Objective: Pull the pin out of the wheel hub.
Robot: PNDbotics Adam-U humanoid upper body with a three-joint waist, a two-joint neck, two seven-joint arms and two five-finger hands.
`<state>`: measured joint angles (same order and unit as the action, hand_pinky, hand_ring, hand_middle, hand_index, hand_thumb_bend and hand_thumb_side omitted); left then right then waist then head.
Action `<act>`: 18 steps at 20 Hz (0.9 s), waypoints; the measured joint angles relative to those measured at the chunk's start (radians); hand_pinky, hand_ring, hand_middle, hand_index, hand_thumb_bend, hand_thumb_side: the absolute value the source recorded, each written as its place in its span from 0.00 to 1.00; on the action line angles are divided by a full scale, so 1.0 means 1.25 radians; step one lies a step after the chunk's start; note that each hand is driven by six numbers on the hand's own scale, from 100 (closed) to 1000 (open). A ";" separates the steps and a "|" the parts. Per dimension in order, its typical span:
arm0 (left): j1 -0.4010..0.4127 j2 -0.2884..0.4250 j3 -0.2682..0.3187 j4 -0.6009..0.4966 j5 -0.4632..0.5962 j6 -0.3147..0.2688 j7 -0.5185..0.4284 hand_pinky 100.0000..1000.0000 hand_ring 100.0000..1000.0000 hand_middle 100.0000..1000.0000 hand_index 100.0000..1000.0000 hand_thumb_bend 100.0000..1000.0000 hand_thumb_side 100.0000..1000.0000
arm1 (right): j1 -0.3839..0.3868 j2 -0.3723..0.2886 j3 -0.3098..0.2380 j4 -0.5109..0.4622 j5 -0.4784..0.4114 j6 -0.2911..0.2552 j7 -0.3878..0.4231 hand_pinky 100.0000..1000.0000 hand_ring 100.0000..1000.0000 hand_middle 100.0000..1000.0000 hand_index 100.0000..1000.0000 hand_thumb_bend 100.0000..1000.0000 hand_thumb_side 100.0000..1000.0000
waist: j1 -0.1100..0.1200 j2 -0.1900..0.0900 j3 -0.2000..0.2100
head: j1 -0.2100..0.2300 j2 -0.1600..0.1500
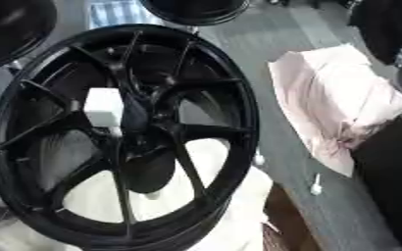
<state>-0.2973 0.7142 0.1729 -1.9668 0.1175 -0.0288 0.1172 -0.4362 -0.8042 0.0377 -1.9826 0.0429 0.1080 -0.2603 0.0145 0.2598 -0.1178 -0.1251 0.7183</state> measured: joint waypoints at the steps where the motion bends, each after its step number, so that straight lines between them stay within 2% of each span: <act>1: -0.023 0.031 -0.026 0.007 -0.009 0.016 -0.031 0.68 0.56 0.54 0.78 0.57 0.59 | 0.005 0.001 0.000 0.000 0.000 0.002 -0.002 0.73 0.72 0.65 0.70 0.00 0.30 | 0.002 0.000 -0.001 | 0.000 0.000; 4: -0.100 0.135 -0.109 0.026 -0.042 0.057 -0.146 0.70 0.60 0.58 0.80 0.58 0.61 | 0.020 0.007 -0.005 0.000 0.000 0.012 -0.012 0.73 0.72 0.65 0.70 0.00 0.30 | 0.009 -0.002 -0.004 | 0.000 0.001; 7: -0.178 0.225 -0.190 0.030 -0.084 0.072 -0.254 0.71 0.63 0.61 0.81 0.57 0.61 | 0.033 0.009 -0.009 0.000 0.000 0.024 -0.025 0.73 0.71 0.64 0.70 0.00 0.30 | 0.015 -0.007 -0.004 | 0.000 0.003; 9: -0.230 0.265 -0.241 0.029 -0.108 0.076 -0.314 0.72 0.64 0.63 0.81 0.55 0.62 | 0.042 0.015 -0.013 0.000 -0.001 0.028 -0.033 0.72 0.71 0.64 0.69 0.00 0.30 | 0.019 -0.007 -0.004 | 0.000 0.007; 14: -0.370 0.287 -0.358 0.011 -0.154 0.082 -0.424 0.72 0.66 0.65 0.81 0.57 0.61 | 0.059 0.022 -0.025 0.000 -0.001 0.040 -0.058 0.72 0.71 0.64 0.69 0.00 0.31 | 0.027 -0.012 -0.003 | 0.003 0.008; 15: -0.394 0.286 -0.379 0.008 -0.158 0.082 -0.445 0.72 0.66 0.65 0.81 0.60 0.60 | 0.062 0.022 -0.026 0.000 -0.001 0.042 -0.061 0.72 0.71 0.64 0.69 0.00 0.30 | 0.027 -0.014 -0.003 | 0.003 0.008; 16: -0.417 0.284 -0.400 0.007 -0.159 0.083 -0.467 0.72 0.66 0.65 0.81 0.57 0.61 | 0.062 0.022 -0.027 0.000 -0.001 0.043 -0.063 0.72 0.71 0.64 0.69 0.00 0.31 | 0.028 -0.016 -0.003 | 0.003 0.009; 18: -0.460 0.270 -0.439 0.009 -0.163 0.087 -0.510 0.72 0.66 0.65 0.81 0.57 0.62 | 0.066 0.022 -0.030 0.000 -0.001 0.043 -0.067 0.72 0.71 0.64 0.69 0.00 0.31 | 0.030 -0.017 0.000 | 0.003 0.009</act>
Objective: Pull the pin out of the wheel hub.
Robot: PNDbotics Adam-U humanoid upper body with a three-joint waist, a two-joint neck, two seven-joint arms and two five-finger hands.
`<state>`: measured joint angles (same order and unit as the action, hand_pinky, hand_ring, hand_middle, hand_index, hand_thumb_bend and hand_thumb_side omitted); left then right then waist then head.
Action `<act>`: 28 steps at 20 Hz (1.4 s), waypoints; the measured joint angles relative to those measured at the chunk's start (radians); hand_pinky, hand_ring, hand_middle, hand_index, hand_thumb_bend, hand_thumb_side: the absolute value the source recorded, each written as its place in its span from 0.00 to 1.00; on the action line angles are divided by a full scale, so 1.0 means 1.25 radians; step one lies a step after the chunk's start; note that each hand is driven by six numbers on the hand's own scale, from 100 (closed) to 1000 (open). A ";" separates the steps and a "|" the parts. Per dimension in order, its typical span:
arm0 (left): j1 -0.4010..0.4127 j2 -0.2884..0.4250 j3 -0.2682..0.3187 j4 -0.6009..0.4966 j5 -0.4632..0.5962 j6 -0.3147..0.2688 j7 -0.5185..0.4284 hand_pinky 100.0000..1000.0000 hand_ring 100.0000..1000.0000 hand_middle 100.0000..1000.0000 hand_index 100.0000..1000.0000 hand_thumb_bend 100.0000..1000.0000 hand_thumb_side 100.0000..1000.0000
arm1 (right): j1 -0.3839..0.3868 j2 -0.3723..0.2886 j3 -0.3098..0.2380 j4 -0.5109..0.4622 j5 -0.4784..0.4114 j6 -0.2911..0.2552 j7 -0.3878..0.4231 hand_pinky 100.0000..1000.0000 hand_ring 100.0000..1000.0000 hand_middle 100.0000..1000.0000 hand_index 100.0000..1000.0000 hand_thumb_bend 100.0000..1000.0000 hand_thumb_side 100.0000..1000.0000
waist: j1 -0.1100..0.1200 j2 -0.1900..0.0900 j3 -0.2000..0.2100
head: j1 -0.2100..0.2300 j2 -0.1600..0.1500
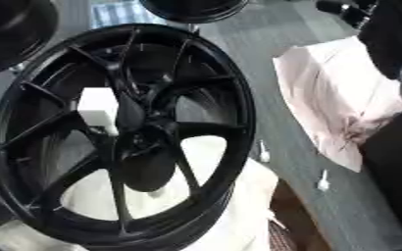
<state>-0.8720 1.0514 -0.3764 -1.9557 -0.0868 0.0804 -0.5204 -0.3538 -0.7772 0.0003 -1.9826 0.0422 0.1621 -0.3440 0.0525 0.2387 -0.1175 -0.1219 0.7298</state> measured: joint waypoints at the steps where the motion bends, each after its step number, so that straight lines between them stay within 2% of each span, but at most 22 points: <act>1: -0.020 -0.009 -0.018 0.002 -0.003 0.003 -0.019 0.71 0.65 0.64 0.80 0.56 0.63 | 0.003 0.000 0.000 0.000 0.000 0.000 -0.002 0.72 0.71 0.64 0.69 0.00 0.31 | 0.001 0.000 0.002 | 0.000 0.001; 4: -0.081 -0.047 -0.066 0.019 -0.012 0.023 -0.059 0.71 0.65 0.64 0.80 0.56 0.61 | 0.004 0.000 -0.003 0.000 0.000 0.001 -0.007 0.72 0.71 0.63 0.69 0.00 0.30 | 0.002 -0.001 0.007 | -0.003 0.006; 7: -0.123 -0.082 -0.104 0.039 -0.020 0.050 -0.075 0.72 0.66 0.68 0.81 0.57 0.59 | 0.009 0.000 -0.004 0.000 0.000 0.002 -0.011 0.72 0.70 0.63 0.69 0.00 0.31 | 0.004 -0.005 0.011 | -0.004 0.006; 14: -0.163 -0.125 -0.145 0.057 -0.004 0.111 -0.083 0.70 0.62 0.65 0.81 0.57 0.57 | 0.010 0.006 -0.004 0.000 0.000 0.004 -0.019 0.72 0.70 0.63 0.68 0.00 0.31 | 0.008 -0.005 0.019 | -0.012 0.006; 15: -0.169 -0.132 -0.152 0.063 -0.003 0.118 -0.085 0.70 0.62 0.64 0.81 0.60 0.52 | 0.010 0.006 -0.004 0.000 0.000 0.005 -0.020 0.72 0.70 0.63 0.68 0.00 0.30 | 0.008 -0.005 0.019 | -0.013 0.006; 17: -0.184 -0.150 -0.169 0.077 -0.003 0.131 -0.096 0.69 0.61 0.62 0.80 0.57 0.55 | 0.010 0.006 -0.004 0.000 -0.001 0.005 -0.020 0.72 0.70 0.63 0.68 0.00 0.31 | 0.008 -0.005 0.019 | -0.013 0.007; 20: -0.205 -0.182 -0.199 0.108 -0.013 0.144 -0.121 0.69 0.61 0.61 0.80 0.58 0.48 | 0.010 0.006 -0.004 0.000 -0.001 0.005 -0.020 0.72 0.70 0.63 0.68 0.00 0.30 | 0.008 -0.005 0.018 | -0.013 0.011; 21: -0.209 -0.192 -0.209 0.120 -0.018 0.146 -0.130 0.69 0.61 0.61 0.80 0.56 0.52 | 0.010 0.006 -0.004 0.000 -0.001 0.005 -0.020 0.72 0.70 0.63 0.68 0.00 0.31 | 0.008 -0.005 0.018 | -0.013 0.012; 28: -0.226 -0.249 -0.249 0.192 -0.052 0.147 -0.175 0.69 0.61 0.62 0.80 0.57 0.50 | 0.009 0.007 -0.004 0.000 -0.005 0.005 -0.021 0.71 0.70 0.63 0.68 0.00 0.31 | 0.008 -0.002 0.015 | -0.010 0.013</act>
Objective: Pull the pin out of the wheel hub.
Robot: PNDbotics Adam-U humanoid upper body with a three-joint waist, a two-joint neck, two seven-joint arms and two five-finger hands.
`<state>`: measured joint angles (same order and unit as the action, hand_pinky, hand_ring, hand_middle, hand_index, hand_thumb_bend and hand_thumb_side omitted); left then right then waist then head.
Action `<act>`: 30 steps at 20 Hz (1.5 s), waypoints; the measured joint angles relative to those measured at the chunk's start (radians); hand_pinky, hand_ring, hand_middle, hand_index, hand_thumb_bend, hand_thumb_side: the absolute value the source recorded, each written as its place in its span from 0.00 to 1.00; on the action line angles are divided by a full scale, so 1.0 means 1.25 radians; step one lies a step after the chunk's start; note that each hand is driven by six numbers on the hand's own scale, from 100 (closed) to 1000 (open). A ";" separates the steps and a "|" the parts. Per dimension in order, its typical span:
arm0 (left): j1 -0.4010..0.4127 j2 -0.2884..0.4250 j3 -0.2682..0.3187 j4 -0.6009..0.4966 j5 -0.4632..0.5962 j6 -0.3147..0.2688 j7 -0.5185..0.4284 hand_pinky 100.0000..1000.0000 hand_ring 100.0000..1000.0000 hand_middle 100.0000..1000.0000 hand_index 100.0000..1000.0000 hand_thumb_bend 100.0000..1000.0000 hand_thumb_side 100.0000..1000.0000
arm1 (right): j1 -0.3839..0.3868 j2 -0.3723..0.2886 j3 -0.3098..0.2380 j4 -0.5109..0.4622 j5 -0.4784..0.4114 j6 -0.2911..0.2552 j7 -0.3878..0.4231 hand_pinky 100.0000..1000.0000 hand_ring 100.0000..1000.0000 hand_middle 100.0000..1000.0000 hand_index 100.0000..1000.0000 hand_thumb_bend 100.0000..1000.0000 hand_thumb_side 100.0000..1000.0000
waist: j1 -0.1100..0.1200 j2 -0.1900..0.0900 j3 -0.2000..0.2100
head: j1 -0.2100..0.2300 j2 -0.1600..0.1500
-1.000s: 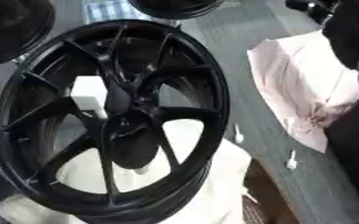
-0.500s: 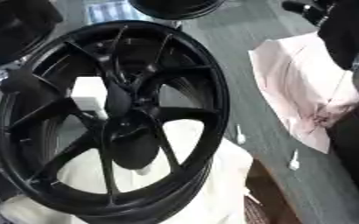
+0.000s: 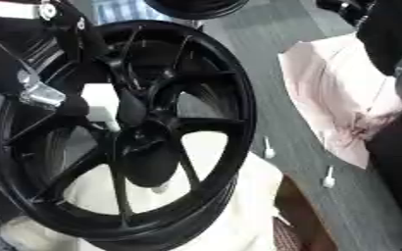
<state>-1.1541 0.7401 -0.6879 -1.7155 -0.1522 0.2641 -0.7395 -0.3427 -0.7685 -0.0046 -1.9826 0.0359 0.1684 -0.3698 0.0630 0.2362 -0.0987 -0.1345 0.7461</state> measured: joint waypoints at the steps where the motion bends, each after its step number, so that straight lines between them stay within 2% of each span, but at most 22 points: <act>1: -0.001 -0.005 -0.002 0.005 -0.003 -0.001 -0.004 0.69 0.61 0.63 0.80 0.57 0.50 | 0.000 0.001 0.000 0.000 0.000 0.000 0.000 0.71 0.70 0.62 0.68 0.00 0.31 | 0.000 0.001 -0.001 | 0.000 0.000; 8: -0.007 -0.030 -0.014 0.042 -0.038 -0.010 -0.030 0.71 0.66 0.70 0.82 0.59 0.48 | 0.001 0.009 0.017 0.000 -0.010 0.004 0.008 0.71 0.69 0.62 0.68 0.00 0.34 | 0.000 0.005 -0.004 | -0.010 -0.001; 19: -0.013 -0.068 -0.023 0.106 -0.112 -0.057 -0.034 0.72 0.67 0.70 0.83 0.58 0.43 | 0.010 0.020 0.036 0.000 -0.028 0.014 0.025 0.71 0.69 0.62 0.68 0.00 0.35 | 0.002 0.008 -0.010 | -0.008 -0.009; 25: -0.013 -0.084 -0.023 0.136 -0.134 -0.083 -0.023 0.69 0.63 0.61 0.80 0.54 0.39 | 0.015 0.027 0.037 0.000 -0.030 0.015 0.022 0.71 0.69 0.61 0.68 0.00 0.35 | 0.003 0.010 -0.014 | 0.002 -0.015; 30: -0.012 -0.087 -0.023 0.151 -0.144 -0.096 -0.025 0.68 0.60 0.57 0.77 0.46 0.31 | 0.015 0.028 0.036 0.000 -0.030 0.017 0.018 0.71 0.69 0.61 0.68 0.00 0.35 | 0.003 0.012 -0.014 | 0.010 -0.015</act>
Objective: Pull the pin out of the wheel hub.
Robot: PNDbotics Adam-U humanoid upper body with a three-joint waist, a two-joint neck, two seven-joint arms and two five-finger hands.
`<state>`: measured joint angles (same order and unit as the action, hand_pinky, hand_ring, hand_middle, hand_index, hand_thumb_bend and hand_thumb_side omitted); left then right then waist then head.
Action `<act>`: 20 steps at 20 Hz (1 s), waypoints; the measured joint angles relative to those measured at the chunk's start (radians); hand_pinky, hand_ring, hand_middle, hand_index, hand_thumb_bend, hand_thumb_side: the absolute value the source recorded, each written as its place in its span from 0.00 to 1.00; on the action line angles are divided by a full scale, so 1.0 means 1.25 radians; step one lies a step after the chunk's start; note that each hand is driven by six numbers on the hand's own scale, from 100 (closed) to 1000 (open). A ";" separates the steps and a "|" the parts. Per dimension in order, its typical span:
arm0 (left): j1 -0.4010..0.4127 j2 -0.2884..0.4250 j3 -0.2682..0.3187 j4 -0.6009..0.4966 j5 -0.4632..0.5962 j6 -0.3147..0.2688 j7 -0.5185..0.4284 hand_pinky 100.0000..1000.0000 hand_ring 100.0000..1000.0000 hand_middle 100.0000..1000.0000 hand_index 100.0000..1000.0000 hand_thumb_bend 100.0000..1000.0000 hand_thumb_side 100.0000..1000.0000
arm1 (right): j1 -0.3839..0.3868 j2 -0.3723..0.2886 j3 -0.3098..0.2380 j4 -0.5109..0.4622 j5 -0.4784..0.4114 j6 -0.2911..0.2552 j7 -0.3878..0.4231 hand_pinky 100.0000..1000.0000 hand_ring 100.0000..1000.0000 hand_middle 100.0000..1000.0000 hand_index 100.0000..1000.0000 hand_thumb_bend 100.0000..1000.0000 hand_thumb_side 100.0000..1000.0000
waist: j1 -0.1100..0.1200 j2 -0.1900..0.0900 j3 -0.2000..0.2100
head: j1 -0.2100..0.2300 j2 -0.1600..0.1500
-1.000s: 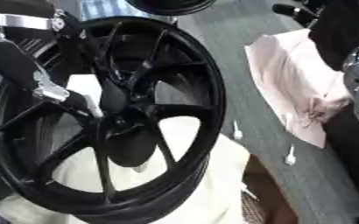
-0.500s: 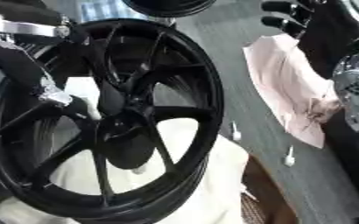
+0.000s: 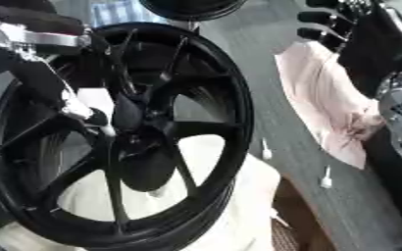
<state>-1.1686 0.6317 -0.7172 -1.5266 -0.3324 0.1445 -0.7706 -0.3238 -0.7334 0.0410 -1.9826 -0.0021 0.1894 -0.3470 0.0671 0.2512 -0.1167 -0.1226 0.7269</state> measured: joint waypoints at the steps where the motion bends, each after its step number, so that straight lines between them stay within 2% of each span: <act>1: 0.000 -0.001 0.000 0.003 -0.002 -0.003 -0.001 0.67 0.59 0.57 0.77 0.45 0.30 | 0.000 0.000 0.000 0.000 0.000 0.000 -0.001 0.71 0.69 0.61 0.68 0.00 0.35 | 0.000 0.000 0.000 | 0.002 0.000; 4: 0.003 -0.006 0.000 0.007 -0.003 -0.009 -0.003 0.65 0.56 0.54 0.74 0.40 0.27 | 0.003 0.003 -0.001 0.000 0.000 0.001 -0.003 0.71 0.69 0.61 0.68 0.00 0.35 | 0.000 0.000 -0.001 | 0.007 0.000; 10: 0.006 -0.006 0.000 -0.003 0.011 -0.019 -0.009 0.57 0.45 0.41 0.61 0.24 0.19 | 0.006 0.006 -0.003 0.000 0.000 0.003 -0.011 0.70 0.69 0.61 0.67 0.00 0.35 | 0.000 0.001 -0.001 | 0.011 0.000; 13: 0.006 -0.005 0.000 -0.017 0.013 -0.022 -0.014 0.53 0.41 0.36 0.57 0.21 0.18 | 0.006 0.006 -0.003 0.000 0.000 0.003 -0.013 0.71 0.69 0.61 0.67 0.00 0.35 | 0.000 0.001 -0.001 | 0.012 0.000; 16: 0.007 0.005 0.000 -0.032 0.005 -0.029 -0.023 0.52 0.40 0.35 0.57 0.23 0.20 | 0.006 0.006 -0.003 0.000 0.000 0.003 -0.017 0.71 0.69 0.61 0.67 0.00 0.35 | 0.000 0.001 -0.001 | 0.013 0.000; 17: 0.007 0.009 0.000 -0.038 0.000 -0.032 -0.028 0.52 0.41 0.37 0.60 0.26 0.23 | 0.006 0.006 -0.003 0.000 -0.001 0.003 -0.018 0.71 0.69 0.61 0.67 0.00 0.35 | 0.000 0.001 -0.001 | 0.013 0.000; 18: 0.008 0.013 0.001 -0.043 -0.007 -0.034 -0.033 0.56 0.47 0.50 0.70 0.32 0.26 | 0.006 0.006 -0.004 0.000 -0.001 0.003 -0.019 0.71 0.69 0.61 0.67 0.00 0.35 | 0.000 0.001 0.000 | 0.014 0.000; 19: 0.009 0.016 0.002 -0.046 -0.013 -0.036 -0.038 0.61 0.54 0.58 0.76 0.36 0.28 | 0.006 0.006 -0.004 0.000 -0.001 0.003 -0.019 0.71 0.69 0.61 0.67 0.00 0.35 | 0.000 0.001 0.000 | 0.015 0.000; 20: 0.011 0.019 0.003 -0.050 -0.020 -0.039 -0.045 0.63 0.57 0.61 0.77 0.37 0.29 | 0.006 0.006 -0.005 0.000 -0.001 0.002 -0.020 0.71 0.69 0.61 0.67 0.00 0.35 | 0.000 0.001 0.000 | 0.015 0.000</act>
<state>-1.1549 0.6558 -0.7133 -1.5895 -0.3570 0.0957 -0.8265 -0.3158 -0.7259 0.0351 -1.9826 -0.0033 0.1923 -0.3718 0.0669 0.2519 -0.1162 -0.1036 0.7269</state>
